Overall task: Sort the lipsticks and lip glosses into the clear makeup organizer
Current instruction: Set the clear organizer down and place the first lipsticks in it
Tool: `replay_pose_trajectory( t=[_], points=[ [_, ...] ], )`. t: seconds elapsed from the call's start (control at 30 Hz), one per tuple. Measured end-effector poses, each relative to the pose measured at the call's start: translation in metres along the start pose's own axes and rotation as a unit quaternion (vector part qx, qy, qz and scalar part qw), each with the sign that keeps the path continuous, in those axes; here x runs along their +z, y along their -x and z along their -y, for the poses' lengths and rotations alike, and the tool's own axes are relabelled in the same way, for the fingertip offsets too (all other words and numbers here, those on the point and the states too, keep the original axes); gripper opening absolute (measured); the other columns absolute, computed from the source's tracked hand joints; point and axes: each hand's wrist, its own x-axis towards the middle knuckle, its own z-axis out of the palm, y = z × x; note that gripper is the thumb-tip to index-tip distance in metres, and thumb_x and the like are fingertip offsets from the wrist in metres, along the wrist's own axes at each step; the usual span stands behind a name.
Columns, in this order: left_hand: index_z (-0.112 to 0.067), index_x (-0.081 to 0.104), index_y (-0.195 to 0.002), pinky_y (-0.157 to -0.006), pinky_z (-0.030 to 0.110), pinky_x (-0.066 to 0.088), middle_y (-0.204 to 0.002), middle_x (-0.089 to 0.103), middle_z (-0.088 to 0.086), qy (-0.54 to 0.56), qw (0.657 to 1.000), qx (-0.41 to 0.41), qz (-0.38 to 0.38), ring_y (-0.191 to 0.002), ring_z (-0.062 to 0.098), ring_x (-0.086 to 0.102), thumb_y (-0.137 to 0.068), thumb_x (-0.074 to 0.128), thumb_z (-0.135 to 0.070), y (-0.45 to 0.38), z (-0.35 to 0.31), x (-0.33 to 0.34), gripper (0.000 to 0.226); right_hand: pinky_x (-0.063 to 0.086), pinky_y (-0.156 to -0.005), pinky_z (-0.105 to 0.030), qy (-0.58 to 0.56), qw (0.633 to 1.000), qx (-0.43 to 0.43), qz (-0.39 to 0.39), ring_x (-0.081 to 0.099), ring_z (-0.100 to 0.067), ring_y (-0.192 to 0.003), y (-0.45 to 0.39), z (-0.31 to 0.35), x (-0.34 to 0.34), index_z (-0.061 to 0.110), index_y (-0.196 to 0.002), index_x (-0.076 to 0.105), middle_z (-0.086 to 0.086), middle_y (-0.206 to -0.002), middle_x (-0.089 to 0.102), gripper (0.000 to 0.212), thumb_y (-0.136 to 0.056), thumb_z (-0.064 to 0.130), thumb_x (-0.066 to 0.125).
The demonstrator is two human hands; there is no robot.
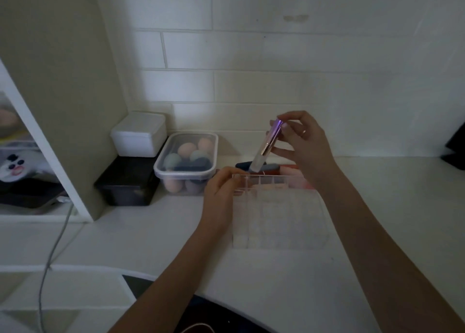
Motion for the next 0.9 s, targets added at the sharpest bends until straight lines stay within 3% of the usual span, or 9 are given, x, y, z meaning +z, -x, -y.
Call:
replay_pose_trajectory(
  t=[0.1, 0.3, 0.4, 0.57, 0.7, 0.8, 0.9],
  points=[
    [0.003, 0.064, -0.082, -0.072, 0.027, 0.049, -0.089, 0.065, 0.023, 0.016, 1.000, -0.017, -0.010, -0.081, 0.023, 0.061, -0.085, 0.050, 0.000, -0.001, -0.001, 0.000, 0.015, 0.059, -0.080, -0.035, -0.005, 0.999, -0.006, 0.049, 0.065, -0.025, -0.101, 0.008, 0.009, 0.008, 0.014, -0.107, 0.060, -0.012, -0.110, 0.065, 0.020, -0.096, 0.004, 0.046],
    [0.002, 0.065, -0.084, -0.073, 0.029, 0.050, -0.088, 0.068, 0.020, 0.055, 0.998, -0.032, -0.020, -0.084, 0.026, 0.063, -0.078, 0.050, 0.000, 0.000, -0.004, 0.000, 0.017, 0.059, -0.079, -0.034, 0.028, 0.992, -0.030, 0.121, 0.066, -0.026, -0.106, 0.015, 0.028, 0.023, 0.012, -0.102, 0.062, -0.007, -0.106, 0.068, 0.020, -0.095, 0.000, 0.047],
    [-0.007, 0.070, -0.082, -0.079, 0.040, 0.052, -0.086, 0.070, 0.019, 0.079, 0.996, -0.023, -0.021, -0.086, 0.032, 0.065, -0.077, 0.049, -0.003, 0.004, -0.007, -0.001, 0.022, 0.060, -0.078, -0.035, 0.099, 0.984, -0.043, 0.143, 0.066, -0.026, -0.100, 0.018, 0.026, 0.032, 0.013, -0.096, 0.062, -0.012, -0.107, 0.067, 0.021, -0.092, -0.003, 0.049],
    [-0.025, 0.074, -0.071, -0.075, 0.035, 0.052, -0.074, 0.073, 0.001, 0.109, 0.993, -0.017, -0.028, -0.083, 0.030, 0.065, -0.070, 0.045, -0.010, 0.006, -0.011, -0.004, 0.033, 0.056, -0.084, -0.044, 0.224, 0.951, -0.074, 0.199, 0.069, -0.025, -0.088, 0.019, 0.015, 0.035, 0.012, -0.087, 0.063, -0.007, -0.091, 0.070, 0.011, -0.085, 0.002, 0.063],
    [-0.023, 0.075, -0.074, -0.075, 0.036, 0.052, -0.077, 0.073, 0.003, 0.104, 0.994, -0.026, -0.029, -0.085, 0.030, 0.066, -0.069, 0.046, -0.010, 0.006, -0.010, -0.008, 0.032, 0.055, -0.087, -0.045, 0.236, 0.947, -0.047, 0.212, 0.069, -0.020, -0.092, 0.017, 0.018, 0.026, 0.004, -0.089, 0.064, -0.002, -0.095, 0.073, 0.006, -0.085, 0.003, 0.061],
    [-0.012, 0.073, -0.084, -0.079, 0.042, 0.050, -0.085, 0.072, 0.012, 0.066, 0.998, -0.008, -0.013, -0.089, 0.031, 0.065, -0.066, 0.044, -0.007, 0.007, -0.008, -0.007, 0.035, 0.054, -0.086, -0.032, 0.220, 0.949, -0.026, 0.225, 0.068, -0.018, -0.096, 0.015, 0.023, 0.015, 0.003, -0.097, 0.065, -0.006, -0.103, 0.070, 0.011, -0.089, 0.005, 0.058],
    [-0.004, 0.069, -0.090, -0.084, 0.047, 0.049, -0.092, 0.070, 0.019, 0.034, 0.999, -0.005, -0.010, -0.095, 0.036, 0.063, -0.066, 0.042, -0.007, 0.006, -0.004, -0.008, 0.037, 0.052, -0.081, -0.028, 0.184, 0.974, -0.011, 0.134, 0.069, -0.018, -0.091, 0.004, 0.024, -0.008, 0.011, -0.101, 0.064, -0.006, -0.108, 0.070, 0.013, -0.092, 0.010, 0.056]
  ],
)
